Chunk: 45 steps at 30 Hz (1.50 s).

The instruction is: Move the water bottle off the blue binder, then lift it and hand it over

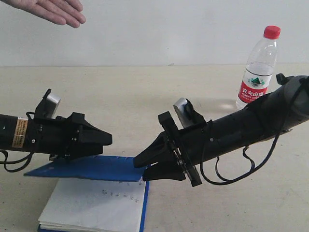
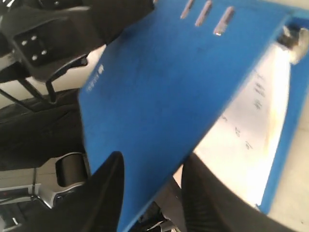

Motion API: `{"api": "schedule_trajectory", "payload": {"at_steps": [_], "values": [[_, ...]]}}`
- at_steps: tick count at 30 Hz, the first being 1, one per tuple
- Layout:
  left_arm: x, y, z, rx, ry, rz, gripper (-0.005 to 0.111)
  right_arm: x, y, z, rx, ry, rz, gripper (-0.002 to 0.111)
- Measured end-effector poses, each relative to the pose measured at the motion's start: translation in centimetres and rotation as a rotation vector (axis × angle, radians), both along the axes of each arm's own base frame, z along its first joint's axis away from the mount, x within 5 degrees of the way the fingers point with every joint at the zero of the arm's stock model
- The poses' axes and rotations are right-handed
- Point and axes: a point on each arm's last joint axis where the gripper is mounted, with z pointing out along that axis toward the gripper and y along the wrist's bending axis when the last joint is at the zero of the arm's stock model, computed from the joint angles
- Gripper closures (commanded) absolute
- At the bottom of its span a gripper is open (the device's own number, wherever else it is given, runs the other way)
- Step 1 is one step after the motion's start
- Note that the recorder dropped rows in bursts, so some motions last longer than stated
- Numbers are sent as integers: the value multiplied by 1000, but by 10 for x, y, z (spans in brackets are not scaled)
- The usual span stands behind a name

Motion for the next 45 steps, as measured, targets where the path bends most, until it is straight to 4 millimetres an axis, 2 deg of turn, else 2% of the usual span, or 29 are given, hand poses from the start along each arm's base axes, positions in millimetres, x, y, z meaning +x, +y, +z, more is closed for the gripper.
{"api": "schedule_trajectory", "payload": {"at_steps": [2,9,27,29,33,39,41,43,44,45], "values": [[3,2,2,-4,-18,27,73,1,1,2,13,-9,-10,74],[4,15,11,10,-67,54,72,5,3,4,47,-16,-61,74],[6,14,17,-23,-136,49,72,13,4,9,97,-2,-155,76],[6,14,17,-26,-137,50,72,13,4,9,97,-2,-155,83],[7,14,17,-32,-140,62,72,13,4,8,95,4,-156,109],[7,14,17,-29,-141,55,72,14,4,4,93,-42,-144,108],[7,14,17,-17,-157,44,66,13,4,4,100,-132,-113,108],[6,14,17,-8,-185,24,43,11,4,3,98,-214,-63,108],[6,13,18,-3,-208,8,37,9,3,1,89,-261,-18,108],[5,13,18,3,-236,-17,36,6,1,-1,77,-302,34,108]]}}
